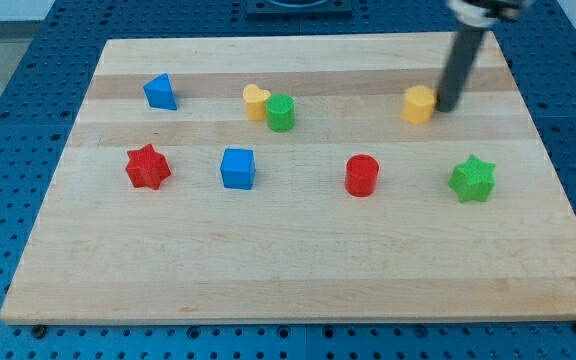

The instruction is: Move the hexagon towards the green circle

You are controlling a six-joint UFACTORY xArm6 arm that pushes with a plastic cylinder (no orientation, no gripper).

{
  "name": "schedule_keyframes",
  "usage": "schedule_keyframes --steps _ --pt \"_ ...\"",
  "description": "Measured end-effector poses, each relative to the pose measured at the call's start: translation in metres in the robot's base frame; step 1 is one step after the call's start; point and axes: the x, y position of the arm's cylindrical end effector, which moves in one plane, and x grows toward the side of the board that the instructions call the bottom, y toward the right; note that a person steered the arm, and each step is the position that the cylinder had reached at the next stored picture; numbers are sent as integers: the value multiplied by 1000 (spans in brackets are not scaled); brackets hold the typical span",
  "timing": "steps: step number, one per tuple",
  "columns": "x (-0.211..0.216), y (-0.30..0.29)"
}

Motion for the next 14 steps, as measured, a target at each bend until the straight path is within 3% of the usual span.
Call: schedule_keyframes --steps 1,3,5,7,8,9,10,12,14 --pt "-8 -58" --pt "-15 41" --pt "41 -3" --pt "-30 -97" --pt "-40 -121" --pt "-54 -69" --pt "-32 -21" --pt "28 -55" --pt "0 -113"
